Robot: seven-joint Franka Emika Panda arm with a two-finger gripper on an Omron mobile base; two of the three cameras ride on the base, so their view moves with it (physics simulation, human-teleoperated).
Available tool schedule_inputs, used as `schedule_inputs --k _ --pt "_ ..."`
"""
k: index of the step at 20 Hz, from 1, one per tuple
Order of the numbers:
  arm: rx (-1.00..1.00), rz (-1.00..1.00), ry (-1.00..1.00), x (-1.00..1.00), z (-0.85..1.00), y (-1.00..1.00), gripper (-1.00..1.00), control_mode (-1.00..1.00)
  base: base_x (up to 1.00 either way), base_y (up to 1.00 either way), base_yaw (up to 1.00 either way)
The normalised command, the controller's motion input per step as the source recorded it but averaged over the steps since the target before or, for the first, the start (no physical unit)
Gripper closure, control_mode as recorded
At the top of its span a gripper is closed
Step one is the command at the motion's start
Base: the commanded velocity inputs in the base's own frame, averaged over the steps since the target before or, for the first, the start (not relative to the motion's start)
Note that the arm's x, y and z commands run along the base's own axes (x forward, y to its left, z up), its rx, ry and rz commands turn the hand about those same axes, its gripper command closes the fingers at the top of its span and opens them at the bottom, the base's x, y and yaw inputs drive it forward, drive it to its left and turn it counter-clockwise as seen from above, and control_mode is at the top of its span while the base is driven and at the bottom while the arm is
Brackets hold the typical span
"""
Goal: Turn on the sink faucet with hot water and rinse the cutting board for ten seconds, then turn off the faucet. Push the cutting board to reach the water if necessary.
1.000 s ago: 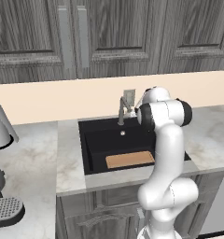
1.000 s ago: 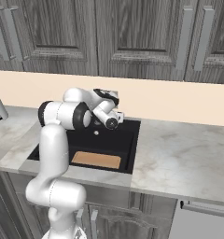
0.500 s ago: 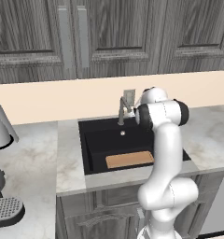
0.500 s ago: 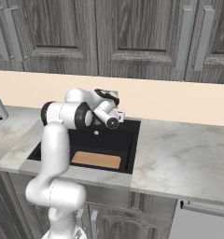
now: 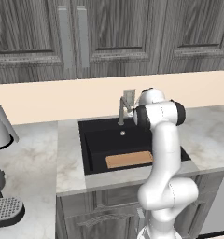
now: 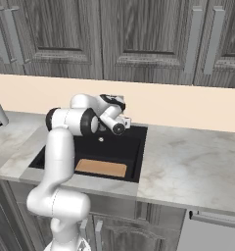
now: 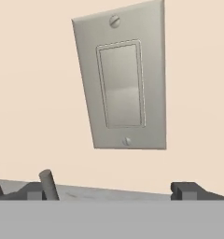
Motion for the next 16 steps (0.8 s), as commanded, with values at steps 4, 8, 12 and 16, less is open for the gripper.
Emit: schedule_inputs --k 4,8,12,16 --pt "0.0 0.0 0.0 0.1 -0.08 0.0 -1.0 -1.0 0.0 0.0 0.0" --pt "0.0 0.0 0.0 0.14 -0.06 0.0 -1.0 -1.0 0.0 0.0 0.0" --pt "0.0 0.0 0.0 0.13 -0.04 0.0 -1.0 -1.0 0.0 0.0 0.0" --pt "0.0 0.0 0.0 0.12 -0.05 0.0 -1.0 -1.0 0.0 0.0 0.0"
